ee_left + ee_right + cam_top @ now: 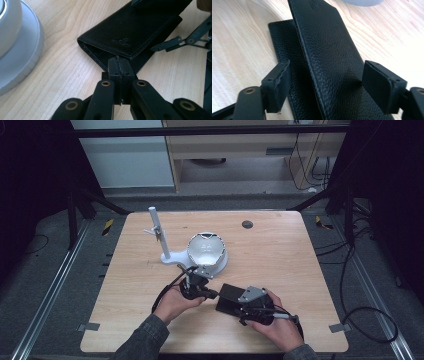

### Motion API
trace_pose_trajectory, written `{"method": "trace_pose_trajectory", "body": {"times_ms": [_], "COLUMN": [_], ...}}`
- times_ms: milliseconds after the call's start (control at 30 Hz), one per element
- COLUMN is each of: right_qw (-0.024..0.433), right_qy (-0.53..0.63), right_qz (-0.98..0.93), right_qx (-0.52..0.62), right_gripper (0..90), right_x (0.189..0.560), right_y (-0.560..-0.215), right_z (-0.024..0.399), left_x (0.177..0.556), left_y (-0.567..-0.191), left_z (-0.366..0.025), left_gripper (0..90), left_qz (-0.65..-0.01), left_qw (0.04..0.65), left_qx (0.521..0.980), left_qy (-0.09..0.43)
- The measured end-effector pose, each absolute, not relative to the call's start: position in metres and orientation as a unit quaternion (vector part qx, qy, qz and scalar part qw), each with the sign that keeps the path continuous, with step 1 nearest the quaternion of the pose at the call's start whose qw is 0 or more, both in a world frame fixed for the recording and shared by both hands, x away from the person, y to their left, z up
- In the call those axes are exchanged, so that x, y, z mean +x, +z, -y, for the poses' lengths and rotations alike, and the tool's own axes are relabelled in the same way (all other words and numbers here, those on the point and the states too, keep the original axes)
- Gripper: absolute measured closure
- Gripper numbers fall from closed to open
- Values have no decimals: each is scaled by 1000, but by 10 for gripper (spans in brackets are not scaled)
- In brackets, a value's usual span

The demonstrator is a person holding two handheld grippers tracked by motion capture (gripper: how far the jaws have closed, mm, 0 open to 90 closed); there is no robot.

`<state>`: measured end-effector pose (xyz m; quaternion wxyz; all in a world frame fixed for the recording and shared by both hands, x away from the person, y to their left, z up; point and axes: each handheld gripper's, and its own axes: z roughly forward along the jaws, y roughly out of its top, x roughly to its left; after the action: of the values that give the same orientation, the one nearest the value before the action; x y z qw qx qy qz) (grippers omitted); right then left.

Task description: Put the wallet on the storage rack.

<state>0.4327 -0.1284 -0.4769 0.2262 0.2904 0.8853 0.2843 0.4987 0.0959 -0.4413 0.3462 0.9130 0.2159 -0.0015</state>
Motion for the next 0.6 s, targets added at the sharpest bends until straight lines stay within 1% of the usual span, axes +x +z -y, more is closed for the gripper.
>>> {"method": "trace_pose_trajectory", "body": {"times_ms": [267,300,400,500,600], "right_qw": [239,242,259,270,284], "right_qy": [260,256,247,238,225], "right_qz": [-888,-887,-887,-887,-891], "right_qx": [297,297,293,289,272], "right_gripper": [378,409,543,656,764], "right_x": [438,438,439,441,442], "right_y": [-474,-474,-472,-470,-466], "right_z": [127,127,127,128,127], "left_x": [502,503,502,503,502], "left_y": [-436,-435,-434,-432,-428], "left_z": [-93,-93,-92,-95,-101], "left_gripper": [900,900,895,795,636], "left_qz": [-220,-221,-223,-234,-248], "left_qw": [345,344,339,338,336], "left_qx": [913,913,914,911,908], "left_qy": [2,2,11,23,43]}}
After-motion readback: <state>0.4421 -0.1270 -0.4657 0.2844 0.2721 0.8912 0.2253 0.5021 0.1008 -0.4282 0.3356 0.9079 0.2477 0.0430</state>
